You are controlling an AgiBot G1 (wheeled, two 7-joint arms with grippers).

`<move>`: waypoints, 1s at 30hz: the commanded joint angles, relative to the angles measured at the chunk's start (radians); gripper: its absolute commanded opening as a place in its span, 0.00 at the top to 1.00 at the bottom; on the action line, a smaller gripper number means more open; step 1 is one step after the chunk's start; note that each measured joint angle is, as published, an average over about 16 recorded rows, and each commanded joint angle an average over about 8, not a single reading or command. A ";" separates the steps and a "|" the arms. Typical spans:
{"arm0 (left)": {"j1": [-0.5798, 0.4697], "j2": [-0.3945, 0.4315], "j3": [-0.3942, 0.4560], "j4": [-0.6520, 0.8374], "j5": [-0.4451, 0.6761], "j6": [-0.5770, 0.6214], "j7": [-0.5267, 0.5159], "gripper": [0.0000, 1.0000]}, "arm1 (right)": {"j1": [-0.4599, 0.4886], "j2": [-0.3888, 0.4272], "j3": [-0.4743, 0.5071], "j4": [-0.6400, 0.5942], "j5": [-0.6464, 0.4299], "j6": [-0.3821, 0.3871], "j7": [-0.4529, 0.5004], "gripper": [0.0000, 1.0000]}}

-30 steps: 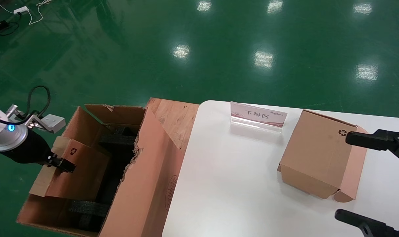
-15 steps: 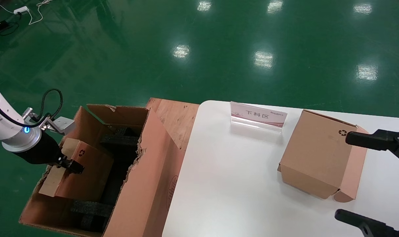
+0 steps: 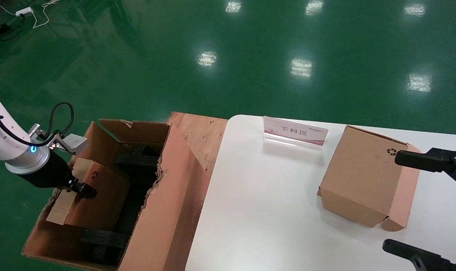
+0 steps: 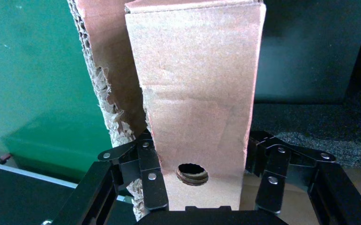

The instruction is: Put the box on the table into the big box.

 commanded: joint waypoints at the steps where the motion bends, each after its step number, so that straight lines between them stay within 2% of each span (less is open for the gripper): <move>1: 0.001 0.000 0.000 0.000 0.000 0.000 0.000 0.00 | 0.000 0.000 0.000 0.000 0.000 0.000 0.000 0.00; 30: -0.007 0.001 -0.019 0.000 -0.002 -0.012 0.013 0.00 | 0.000 0.000 0.000 0.000 0.000 0.000 0.000 0.00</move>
